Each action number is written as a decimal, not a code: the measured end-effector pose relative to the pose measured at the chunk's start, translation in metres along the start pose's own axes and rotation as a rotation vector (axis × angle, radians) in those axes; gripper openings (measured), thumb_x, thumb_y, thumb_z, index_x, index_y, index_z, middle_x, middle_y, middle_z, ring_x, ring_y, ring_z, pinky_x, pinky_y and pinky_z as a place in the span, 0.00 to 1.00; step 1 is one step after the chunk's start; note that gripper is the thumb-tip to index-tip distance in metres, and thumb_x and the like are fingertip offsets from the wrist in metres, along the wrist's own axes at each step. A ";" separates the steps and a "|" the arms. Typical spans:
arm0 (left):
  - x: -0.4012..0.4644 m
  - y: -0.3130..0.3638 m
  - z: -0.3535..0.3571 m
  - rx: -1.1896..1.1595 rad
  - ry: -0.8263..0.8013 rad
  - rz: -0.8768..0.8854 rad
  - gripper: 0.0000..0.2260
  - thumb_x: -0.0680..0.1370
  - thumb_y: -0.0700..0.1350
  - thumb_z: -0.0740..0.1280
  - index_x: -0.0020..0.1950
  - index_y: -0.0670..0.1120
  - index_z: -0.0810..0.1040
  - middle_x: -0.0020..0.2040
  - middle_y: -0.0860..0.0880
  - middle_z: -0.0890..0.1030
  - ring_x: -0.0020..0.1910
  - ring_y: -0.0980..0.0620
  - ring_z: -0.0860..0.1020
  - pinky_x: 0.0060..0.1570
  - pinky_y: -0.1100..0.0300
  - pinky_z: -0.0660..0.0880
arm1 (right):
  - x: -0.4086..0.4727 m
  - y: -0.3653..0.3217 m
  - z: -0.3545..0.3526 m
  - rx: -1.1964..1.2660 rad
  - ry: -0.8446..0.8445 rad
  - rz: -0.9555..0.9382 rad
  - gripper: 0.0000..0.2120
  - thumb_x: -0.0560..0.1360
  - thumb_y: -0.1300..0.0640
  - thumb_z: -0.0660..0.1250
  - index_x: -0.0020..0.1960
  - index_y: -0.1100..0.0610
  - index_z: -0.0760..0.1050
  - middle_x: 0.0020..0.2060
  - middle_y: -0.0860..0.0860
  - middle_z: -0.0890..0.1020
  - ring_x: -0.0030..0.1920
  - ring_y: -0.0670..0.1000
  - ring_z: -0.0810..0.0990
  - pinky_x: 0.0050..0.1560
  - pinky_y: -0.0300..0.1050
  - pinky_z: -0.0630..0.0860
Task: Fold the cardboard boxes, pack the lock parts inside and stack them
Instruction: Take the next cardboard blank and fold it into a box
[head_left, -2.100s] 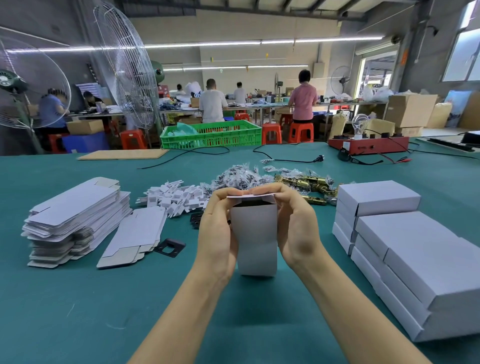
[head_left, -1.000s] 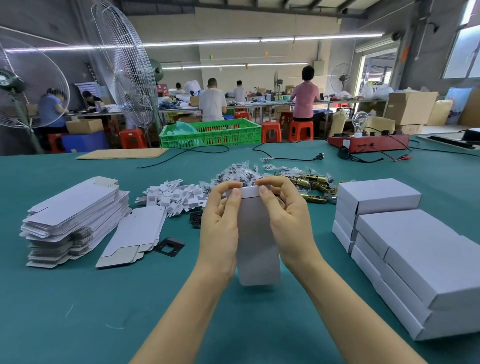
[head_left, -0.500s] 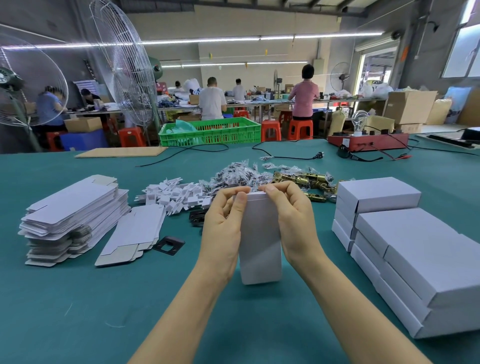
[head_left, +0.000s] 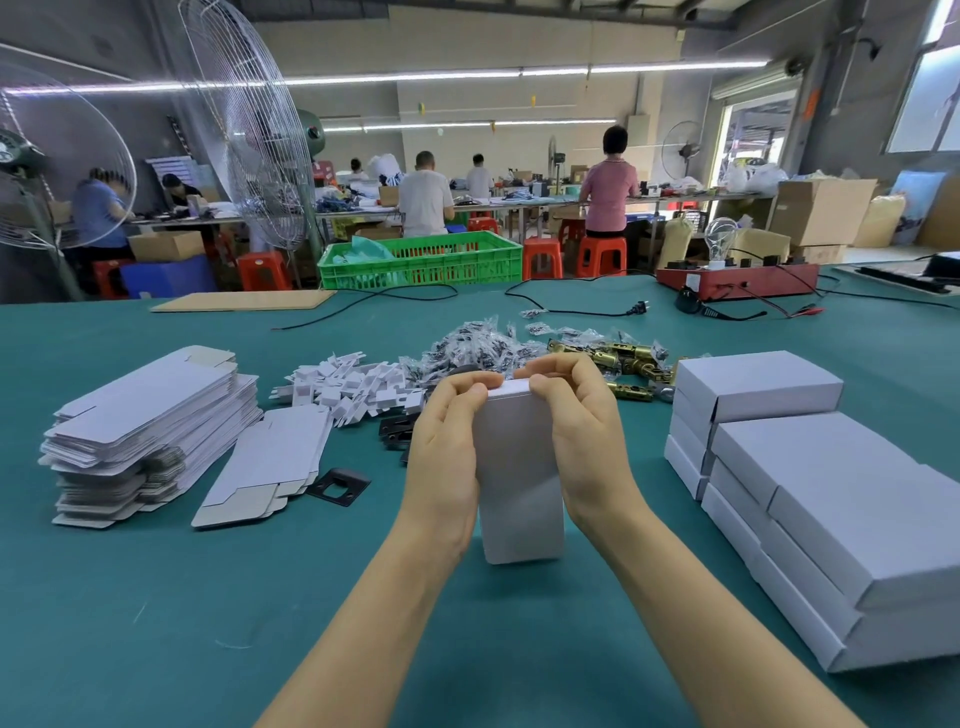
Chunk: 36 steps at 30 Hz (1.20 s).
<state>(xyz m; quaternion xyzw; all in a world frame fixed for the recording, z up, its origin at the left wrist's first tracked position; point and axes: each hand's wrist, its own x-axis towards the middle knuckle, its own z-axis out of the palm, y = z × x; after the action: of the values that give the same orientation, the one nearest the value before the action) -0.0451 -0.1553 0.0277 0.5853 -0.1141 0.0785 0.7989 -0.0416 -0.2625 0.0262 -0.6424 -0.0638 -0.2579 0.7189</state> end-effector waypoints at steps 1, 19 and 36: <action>0.000 0.000 0.000 0.002 0.004 -0.006 0.15 0.81 0.41 0.60 0.41 0.52 0.82 0.48 0.46 0.81 0.48 0.50 0.75 0.49 0.52 0.71 | 0.000 0.000 0.000 -0.001 0.000 -0.003 0.05 0.77 0.62 0.62 0.48 0.55 0.75 0.38 0.38 0.80 0.40 0.37 0.75 0.41 0.27 0.70; -0.004 0.005 -0.002 0.102 0.128 0.316 0.08 0.73 0.42 0.61 0.43 0.50 0.80 0.45 0.53 0.84 0.46 0.59 0.78 0.47 0.69 0.72 | -0.008 -0.014 0.014 -0.551 -0.018 0.129 0.21 0.79 0.38 0.44 0.51 0.44 0.73 0.47 0.50 0.67 0.54 0.55 0.67 0.58 0.48 0.64; 0.005 -0.055 -0.025 0.094 0.177 0.013 0.12 0.80 0.41 0.66 0.63 0.47 0.73 0.59 0.49 0.80 0.57 0.52 0.78 0.54 0.61 0.76 | -0.008 0.040 -0.002 0.036 -0.109 0.391 0.12 0.78 0.64 0.64 0.60 0.54 0.72 0.57 0.53 0.80 0.56 0.52 0.79 0.53 0.45 0.76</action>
<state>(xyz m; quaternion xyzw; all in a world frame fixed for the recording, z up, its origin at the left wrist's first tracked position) -0.0241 -0.1479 -0.0287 0.6122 -0.0429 0.1404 0.7769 -0.0315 -0.2605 -0.0131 -0.6426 0.0189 -0.0772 0.7621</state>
